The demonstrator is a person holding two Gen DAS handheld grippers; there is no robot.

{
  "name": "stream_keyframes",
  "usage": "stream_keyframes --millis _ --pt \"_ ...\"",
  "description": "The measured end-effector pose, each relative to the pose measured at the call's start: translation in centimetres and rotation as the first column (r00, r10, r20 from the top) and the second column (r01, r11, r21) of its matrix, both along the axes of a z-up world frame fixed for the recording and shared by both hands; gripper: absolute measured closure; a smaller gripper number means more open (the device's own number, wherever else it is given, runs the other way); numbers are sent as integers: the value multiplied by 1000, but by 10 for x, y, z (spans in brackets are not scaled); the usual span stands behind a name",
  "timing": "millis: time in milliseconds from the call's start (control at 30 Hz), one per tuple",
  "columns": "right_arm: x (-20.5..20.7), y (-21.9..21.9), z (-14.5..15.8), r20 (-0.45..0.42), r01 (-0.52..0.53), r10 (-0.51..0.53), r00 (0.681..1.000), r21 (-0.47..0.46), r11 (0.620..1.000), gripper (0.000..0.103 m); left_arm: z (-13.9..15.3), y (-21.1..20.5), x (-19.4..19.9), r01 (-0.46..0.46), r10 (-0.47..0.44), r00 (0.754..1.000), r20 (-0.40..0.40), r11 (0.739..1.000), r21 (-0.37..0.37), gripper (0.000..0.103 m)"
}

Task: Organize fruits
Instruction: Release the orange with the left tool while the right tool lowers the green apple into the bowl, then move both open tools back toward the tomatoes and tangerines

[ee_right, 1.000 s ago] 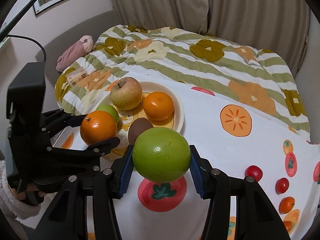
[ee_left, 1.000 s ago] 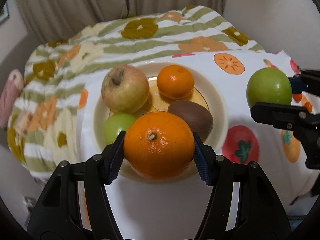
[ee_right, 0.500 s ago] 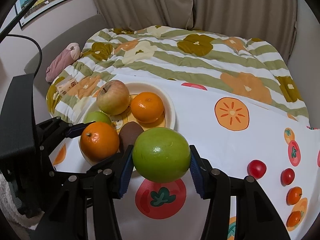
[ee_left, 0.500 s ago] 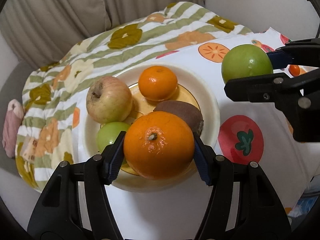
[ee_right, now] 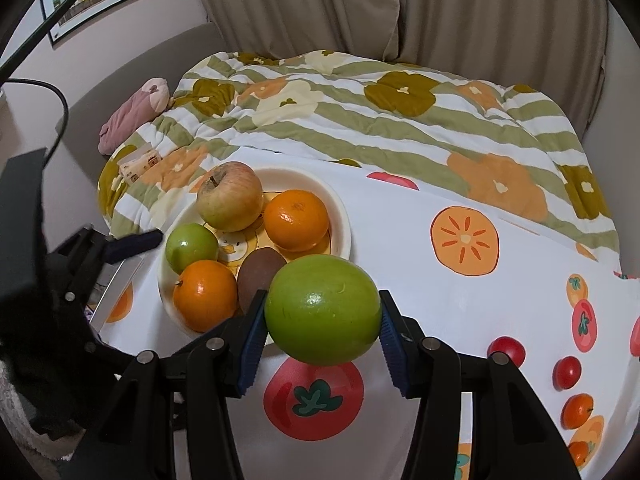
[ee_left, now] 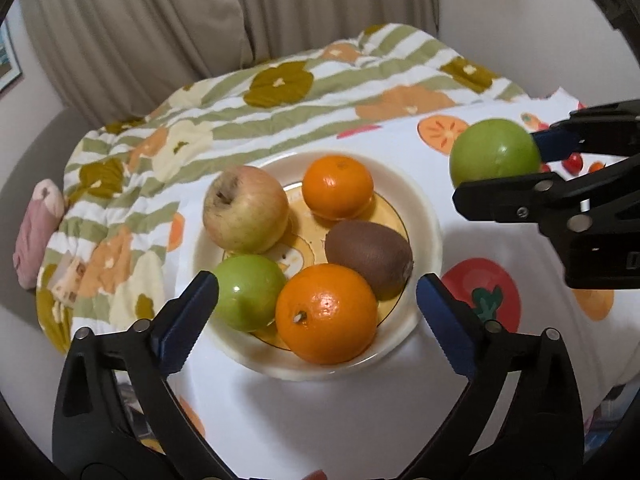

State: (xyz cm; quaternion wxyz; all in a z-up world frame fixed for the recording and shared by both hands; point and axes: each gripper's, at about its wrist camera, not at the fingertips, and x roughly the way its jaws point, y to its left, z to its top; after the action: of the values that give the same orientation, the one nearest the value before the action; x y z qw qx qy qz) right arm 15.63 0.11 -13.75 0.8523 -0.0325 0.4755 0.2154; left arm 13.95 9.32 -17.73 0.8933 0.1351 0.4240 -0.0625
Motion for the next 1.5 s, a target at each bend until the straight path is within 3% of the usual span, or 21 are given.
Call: stream_keyframes --millis 433,1067,1100,1167,1200,1233,1500 --pt "21 3 -6 -8 -58 58 998 26 998 55 7 21 -14 -104 103 994 -32 993 -57 0" --pt "49 23 -39 -44 -56 58 997 49 997 54 -7 40 -25 -156 148 985 -90 985 -80 0" --pt "49 22 -38 -44 -53 56 997 62 997 53 -7 40 -26 -156 149 985 -90 985 -79 0" --pt "48 21 -35 -33 -44 46 998 75 996 35 -6 41 -28 -156 149 985 -90 985 -78 0" --pt "47 20 -32 -23 -38 40 999 82 996 16 -5 41 -29 -157 150 985 -90 985 -76 0" --pt "45 19 -30 -14 -35 37 999 86 996 6 -5 41 -30 -159 152 984 -91 984 -75 0" --pt "30 14 -17 -5 -29 30 1000 91 995 5 4 41 -36 -163 156 982 -102 985 -62 0"
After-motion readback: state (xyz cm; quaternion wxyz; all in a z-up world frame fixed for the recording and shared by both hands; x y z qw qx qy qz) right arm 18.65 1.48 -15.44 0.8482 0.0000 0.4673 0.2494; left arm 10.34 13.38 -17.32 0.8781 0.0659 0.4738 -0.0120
